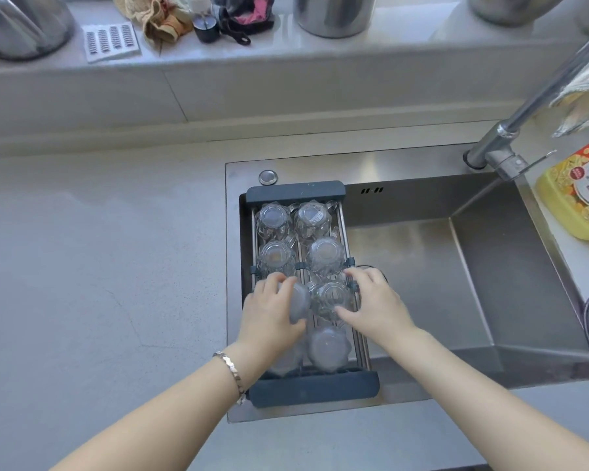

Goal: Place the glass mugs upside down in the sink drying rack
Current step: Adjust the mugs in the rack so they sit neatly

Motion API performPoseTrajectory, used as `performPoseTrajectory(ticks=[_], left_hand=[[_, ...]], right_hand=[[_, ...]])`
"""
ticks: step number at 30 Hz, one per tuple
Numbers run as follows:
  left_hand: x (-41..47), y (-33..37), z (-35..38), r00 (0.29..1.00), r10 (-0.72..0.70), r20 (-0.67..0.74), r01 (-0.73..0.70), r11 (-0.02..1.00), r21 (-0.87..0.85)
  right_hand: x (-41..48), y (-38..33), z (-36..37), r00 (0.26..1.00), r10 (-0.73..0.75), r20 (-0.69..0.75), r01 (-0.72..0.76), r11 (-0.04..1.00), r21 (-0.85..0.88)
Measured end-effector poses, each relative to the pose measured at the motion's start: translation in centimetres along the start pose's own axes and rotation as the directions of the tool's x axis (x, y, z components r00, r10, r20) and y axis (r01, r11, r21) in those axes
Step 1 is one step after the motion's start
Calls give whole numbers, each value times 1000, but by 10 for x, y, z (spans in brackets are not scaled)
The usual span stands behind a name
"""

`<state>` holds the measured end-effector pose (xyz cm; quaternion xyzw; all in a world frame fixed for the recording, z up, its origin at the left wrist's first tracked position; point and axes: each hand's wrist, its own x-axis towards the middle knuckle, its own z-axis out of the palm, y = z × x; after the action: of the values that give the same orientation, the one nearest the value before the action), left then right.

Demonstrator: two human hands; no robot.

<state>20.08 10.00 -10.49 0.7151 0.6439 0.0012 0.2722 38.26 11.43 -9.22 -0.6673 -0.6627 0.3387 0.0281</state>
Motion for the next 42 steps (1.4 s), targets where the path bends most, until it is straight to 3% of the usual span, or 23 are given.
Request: performPoseTrajectory(ticks=[3,9,14,19,24,27,29,31,34,39,42], left_hand=[[10,-1,1,986,-30,164,20,998,64],[15,-3,-9,980,-88,177,81,996,46],[11,1,-12,969,-127,210,82,974,211],[11,-2,-9,976,-134,169,109,982,151],[7,-11,-6,981,-107,161,91,991,103],[6,-13,-9,980,-101,170,89,993,78],[8,-13,-13,989,-89,118,78,993,91],[14,-13,-20,996,-88,-1,88,994,61],[33,-16,-33,988,-99,-115,98,995,-16],[61,-18,-40,996,-91,23,90,995,33],[68,-21,-39,992,-98,76,95,994,46]], right_hand=[[13,-10,14,992,78,103,-69,994,-89],[16,-11,27,991,113,72,-101,984,-145],[12,-12,29,989,145,36,-143,988,-60],[11,-19,41,976,204,-73,-197,976,98],[11,-17,41,990,132,-52,-127,988,91],[10,-8,31,998,35,50,-37,998,43],[13,-7,19,987,-13,162,24,997,-68],[21,-9,4,989,-34,142,55,987,-151],[45,-14,-13,996,34,-87,-36,999,-24],[80,-26,-2,983,157,92,-163,985,63],[82,-31,12,978,208,0,-208,975,77]])
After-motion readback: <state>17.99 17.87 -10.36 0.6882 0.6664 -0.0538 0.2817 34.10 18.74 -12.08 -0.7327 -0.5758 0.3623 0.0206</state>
